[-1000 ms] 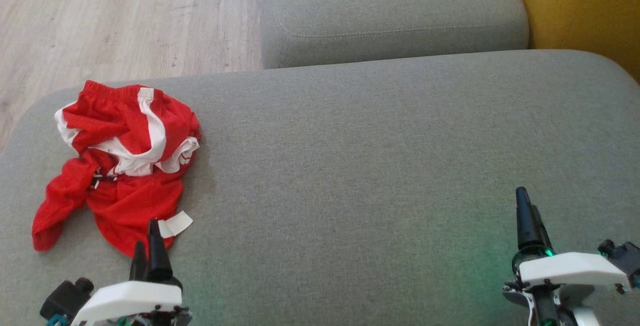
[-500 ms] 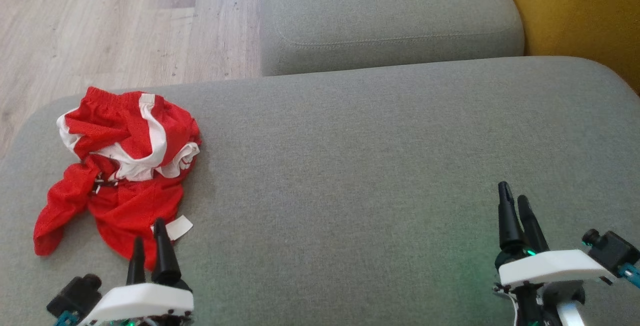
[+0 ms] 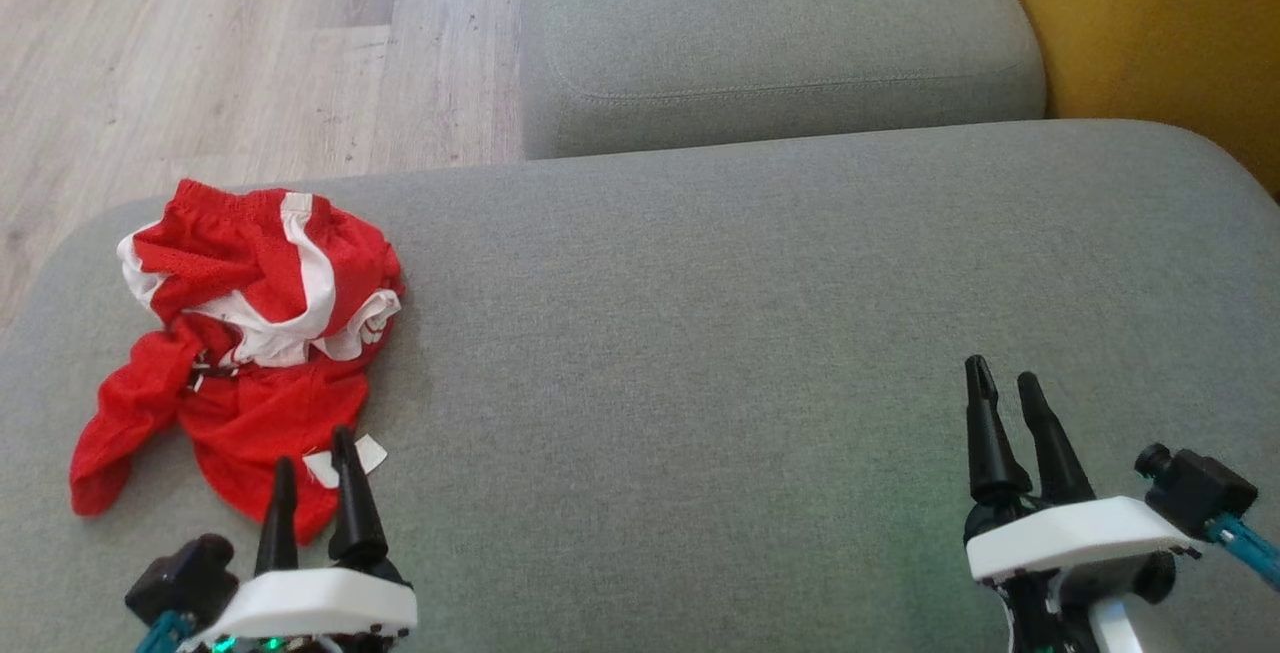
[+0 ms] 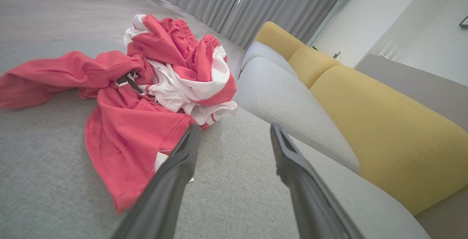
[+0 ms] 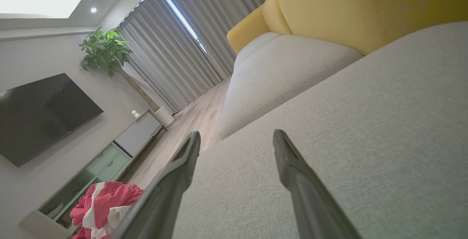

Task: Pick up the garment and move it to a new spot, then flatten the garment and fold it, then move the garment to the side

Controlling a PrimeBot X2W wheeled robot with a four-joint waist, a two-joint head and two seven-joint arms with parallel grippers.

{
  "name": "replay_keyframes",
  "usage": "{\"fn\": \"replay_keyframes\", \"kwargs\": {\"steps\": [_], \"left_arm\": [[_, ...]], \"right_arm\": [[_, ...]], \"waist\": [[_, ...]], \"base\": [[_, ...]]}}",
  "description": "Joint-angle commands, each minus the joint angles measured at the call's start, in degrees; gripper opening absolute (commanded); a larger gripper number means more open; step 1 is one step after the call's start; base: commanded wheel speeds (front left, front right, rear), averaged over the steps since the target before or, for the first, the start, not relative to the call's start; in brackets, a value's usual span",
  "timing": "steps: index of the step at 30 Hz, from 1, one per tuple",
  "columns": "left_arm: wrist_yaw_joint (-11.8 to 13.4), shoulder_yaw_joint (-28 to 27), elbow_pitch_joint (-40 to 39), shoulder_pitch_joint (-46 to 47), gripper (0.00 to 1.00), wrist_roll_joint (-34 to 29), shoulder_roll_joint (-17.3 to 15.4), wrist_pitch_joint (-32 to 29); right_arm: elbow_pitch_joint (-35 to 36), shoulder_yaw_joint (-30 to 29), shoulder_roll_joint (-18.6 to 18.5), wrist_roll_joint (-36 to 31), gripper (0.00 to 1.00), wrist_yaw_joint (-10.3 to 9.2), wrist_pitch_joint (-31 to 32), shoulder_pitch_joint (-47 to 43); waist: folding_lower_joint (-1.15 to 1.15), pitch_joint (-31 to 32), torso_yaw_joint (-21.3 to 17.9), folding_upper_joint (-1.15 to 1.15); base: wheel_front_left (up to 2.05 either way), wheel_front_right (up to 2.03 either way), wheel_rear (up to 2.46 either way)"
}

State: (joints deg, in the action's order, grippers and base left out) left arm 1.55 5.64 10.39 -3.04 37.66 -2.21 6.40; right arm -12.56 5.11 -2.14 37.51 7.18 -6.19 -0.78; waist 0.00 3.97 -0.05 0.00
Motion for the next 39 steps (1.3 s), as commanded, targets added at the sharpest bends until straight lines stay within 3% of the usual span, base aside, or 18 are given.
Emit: {"fn": "replay_keyframes", "kwargs": {"steps": [1,32,39], "left_arm": [[0.22,-0.58,-2.32,1.33,1.00,-1.99,-0.50,0.94],[3.19,3.04,-3.29,0.78,1.00,-24.77,-0.62,6.22],[4.66,3.52,-2.27,0.12,1.00,-29.55,-0.64,7.40]], "right_arm": [[2.49,1.22,-0.52,-1.95,1.00,0.22,-1.20,1.49],[4.36,5.47,-0.67,-23.83,1.00,0.28,-6.44,0.76],[1.04,3.64,-0.71,-27.73,1.00,0.30,-7.62,-0.11]], "waist": [[0.00,0.08,0.03,0.00],[0.00,1.65,0.35,0.00],[0.00,2.51,0.52,0.00]], "base": [[0.00,0.00,0.00],[0.00,0.00,0.00],[0.00,0.00,0.00]]}}
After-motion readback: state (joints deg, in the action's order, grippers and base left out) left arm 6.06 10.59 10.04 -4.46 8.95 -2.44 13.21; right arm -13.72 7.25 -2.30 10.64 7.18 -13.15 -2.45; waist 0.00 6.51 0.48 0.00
